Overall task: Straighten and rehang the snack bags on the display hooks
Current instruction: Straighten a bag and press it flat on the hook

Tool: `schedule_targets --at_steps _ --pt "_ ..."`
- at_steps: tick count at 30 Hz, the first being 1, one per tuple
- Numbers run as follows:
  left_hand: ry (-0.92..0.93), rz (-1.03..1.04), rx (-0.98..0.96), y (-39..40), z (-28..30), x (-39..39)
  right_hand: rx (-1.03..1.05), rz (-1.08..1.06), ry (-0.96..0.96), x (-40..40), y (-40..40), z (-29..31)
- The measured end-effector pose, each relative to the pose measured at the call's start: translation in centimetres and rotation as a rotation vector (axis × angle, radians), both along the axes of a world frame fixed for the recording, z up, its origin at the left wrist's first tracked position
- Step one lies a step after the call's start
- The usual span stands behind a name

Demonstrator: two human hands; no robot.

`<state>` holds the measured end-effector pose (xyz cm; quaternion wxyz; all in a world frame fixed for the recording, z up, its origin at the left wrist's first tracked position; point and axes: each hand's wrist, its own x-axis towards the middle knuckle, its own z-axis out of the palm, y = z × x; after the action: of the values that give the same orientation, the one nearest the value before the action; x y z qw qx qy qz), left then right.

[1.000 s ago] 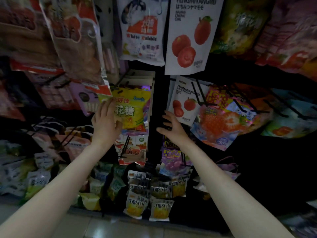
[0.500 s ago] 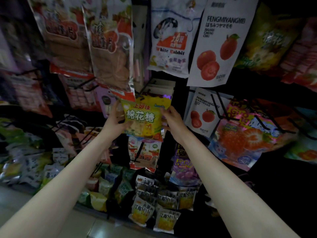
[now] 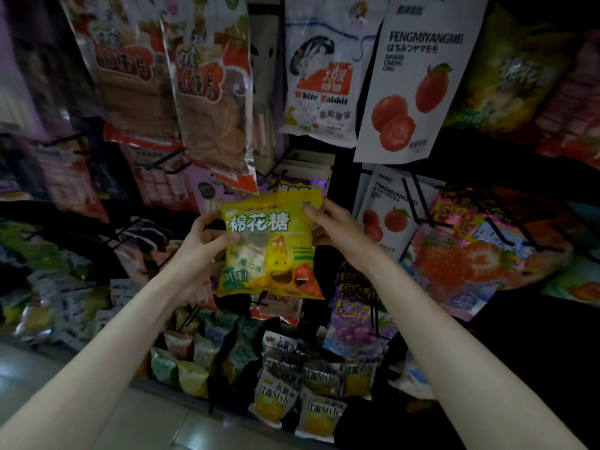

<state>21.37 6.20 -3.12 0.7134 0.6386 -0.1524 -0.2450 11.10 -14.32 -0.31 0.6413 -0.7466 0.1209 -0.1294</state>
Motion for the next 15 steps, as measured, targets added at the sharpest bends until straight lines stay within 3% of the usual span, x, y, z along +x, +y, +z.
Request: schedule_targets --at_steps 4,8,15 --pt "0.023 -0.267 0.117 0.7 -0.9 -1.4 0.009 -0.071 0.045 -3.6 0.2 -1.0" --pt "-0.028 -0.578 0.154 -1.6 0.7 -3.2 0.038 -0.401 0.083 -8.1 -0.8 -1.6" --pt "-0.229 -0.665 -0.105 -8.0 6.0 -6.8 -0.102 -0.738 -0.201 -16.4 -2.0 2.2"
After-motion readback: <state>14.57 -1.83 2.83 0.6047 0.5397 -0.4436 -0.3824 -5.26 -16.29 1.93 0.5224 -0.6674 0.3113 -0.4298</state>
